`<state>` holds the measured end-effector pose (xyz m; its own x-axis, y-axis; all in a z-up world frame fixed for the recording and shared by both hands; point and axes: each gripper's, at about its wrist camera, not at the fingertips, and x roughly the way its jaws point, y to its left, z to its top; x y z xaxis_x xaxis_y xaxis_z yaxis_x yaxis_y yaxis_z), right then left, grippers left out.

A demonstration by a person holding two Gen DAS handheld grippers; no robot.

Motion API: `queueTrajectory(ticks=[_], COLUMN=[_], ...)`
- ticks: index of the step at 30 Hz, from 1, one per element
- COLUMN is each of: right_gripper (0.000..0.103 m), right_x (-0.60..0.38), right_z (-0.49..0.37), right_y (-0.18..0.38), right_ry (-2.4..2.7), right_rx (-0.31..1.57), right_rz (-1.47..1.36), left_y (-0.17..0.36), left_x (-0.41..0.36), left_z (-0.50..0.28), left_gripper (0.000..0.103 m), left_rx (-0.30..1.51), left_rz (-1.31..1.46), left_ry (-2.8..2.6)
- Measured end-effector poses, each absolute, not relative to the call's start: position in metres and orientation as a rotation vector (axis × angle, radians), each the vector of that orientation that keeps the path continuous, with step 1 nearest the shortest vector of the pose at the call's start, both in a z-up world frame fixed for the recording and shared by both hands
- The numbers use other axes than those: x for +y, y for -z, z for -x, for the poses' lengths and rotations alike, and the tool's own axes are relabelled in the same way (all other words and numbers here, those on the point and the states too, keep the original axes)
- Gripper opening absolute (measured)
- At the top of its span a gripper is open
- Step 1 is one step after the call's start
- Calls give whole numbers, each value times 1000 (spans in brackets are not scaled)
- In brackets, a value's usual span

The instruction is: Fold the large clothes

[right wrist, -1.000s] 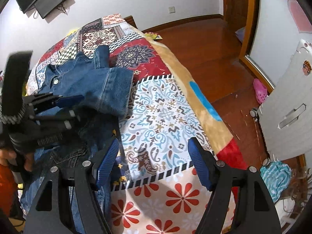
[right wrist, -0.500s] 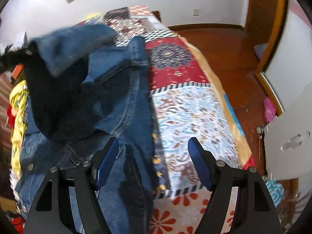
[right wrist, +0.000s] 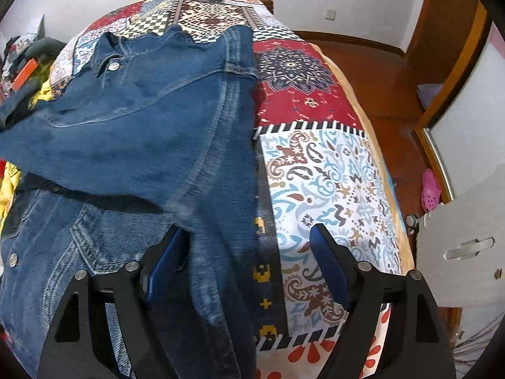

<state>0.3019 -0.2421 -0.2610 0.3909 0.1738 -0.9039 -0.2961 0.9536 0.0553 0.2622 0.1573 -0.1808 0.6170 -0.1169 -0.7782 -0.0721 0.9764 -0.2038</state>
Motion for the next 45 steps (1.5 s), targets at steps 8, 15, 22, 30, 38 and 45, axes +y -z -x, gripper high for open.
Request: queueTrajectory(ticks=[8,15,22,30,38,45], right_gripper=[78,78,78,79,79,79], right_x=[-243,-235,-211,-195,-224,-233], right_z=[-305,-302,-293,-320,-344,-345], right_y=[264,249,214,233,261,258], right_ry=[-271,-281,-373,-389,-323,-317], right_rx=[1141,1157,1069,1112,1211,1200], right_rz=[129,145,134,115,-14,-20], left_y=[249,240,227,246,225,225], left_x=[173,167,146,138,201,245], left_z=[-224,-204,-226,-258,-223,-184], left_gripper=[31,62,85,86,86,86], left_rx=[1043,1023,1001,1041,983,1020], left_rz=[311,213,70,22,172,210], left_ry=[-63,-127,-135,-159,-282,-351])
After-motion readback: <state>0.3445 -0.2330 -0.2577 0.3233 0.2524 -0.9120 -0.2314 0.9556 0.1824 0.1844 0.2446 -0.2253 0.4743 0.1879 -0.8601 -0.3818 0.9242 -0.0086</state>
